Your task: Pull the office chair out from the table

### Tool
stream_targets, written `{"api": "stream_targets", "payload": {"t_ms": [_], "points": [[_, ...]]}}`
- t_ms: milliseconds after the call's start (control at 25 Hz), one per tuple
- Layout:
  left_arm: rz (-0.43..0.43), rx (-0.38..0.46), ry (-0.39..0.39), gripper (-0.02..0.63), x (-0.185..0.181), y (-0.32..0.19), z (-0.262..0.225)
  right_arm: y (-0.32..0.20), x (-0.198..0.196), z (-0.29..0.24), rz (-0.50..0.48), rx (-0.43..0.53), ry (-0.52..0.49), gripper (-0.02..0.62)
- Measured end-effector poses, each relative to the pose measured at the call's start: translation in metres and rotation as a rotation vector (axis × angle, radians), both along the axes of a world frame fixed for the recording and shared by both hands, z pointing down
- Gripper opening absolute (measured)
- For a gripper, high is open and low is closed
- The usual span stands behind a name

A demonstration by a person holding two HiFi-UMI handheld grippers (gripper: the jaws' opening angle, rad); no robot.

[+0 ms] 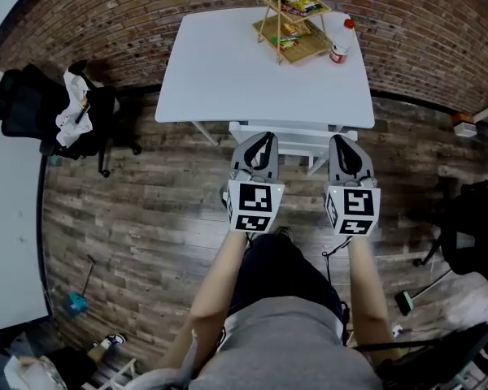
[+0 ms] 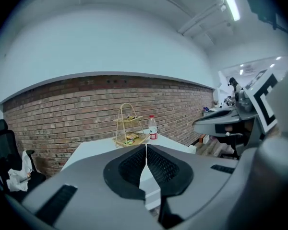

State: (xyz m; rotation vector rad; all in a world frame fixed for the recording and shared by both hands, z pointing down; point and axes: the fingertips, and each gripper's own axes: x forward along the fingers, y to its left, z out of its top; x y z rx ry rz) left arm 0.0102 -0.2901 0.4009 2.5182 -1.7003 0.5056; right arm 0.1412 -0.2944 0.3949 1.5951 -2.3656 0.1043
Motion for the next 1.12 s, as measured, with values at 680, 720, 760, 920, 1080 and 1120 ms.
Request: {"api": "stream_targets", "payload": {"t_ms": [680,720,760,920,1080,1120], "points": [[0.382,-0.226,-0.381,0.109,0.018,-0.064,0.083,-0.053,-0.053,0.092,-0.365,-0.198,0.392,0.150],[0.404,-0.238,-0.406,0.112,0.018,-0.066,0.087,-0.056,-0.054,0.094,-0.381,-0.199,0.423,0.150],[0.428,-0.251,-0.434,0.120,0.017,-0.068,0.091,-0.059,-0.055,0.097,-0.404,-0.199,0.460,0.150],[0.538,-0.332,-0.524,0.148,0.018,-0.070,0.108,-0.064,-0.059,0.116,-0.537,-0.243,0.600,0.150],[0.664,-0.447,-0.669,0.197,0.017,-0.063,0.133,-0.061,-0.058,0.138,-0.653,-0.323,0.688,0.156],[0.689,-0.468,-0.703,0.204,0.017,-0.063,0.139,-0.061,-0.057,0.143,-0.670,-0.335,0.702,0.156]]}}
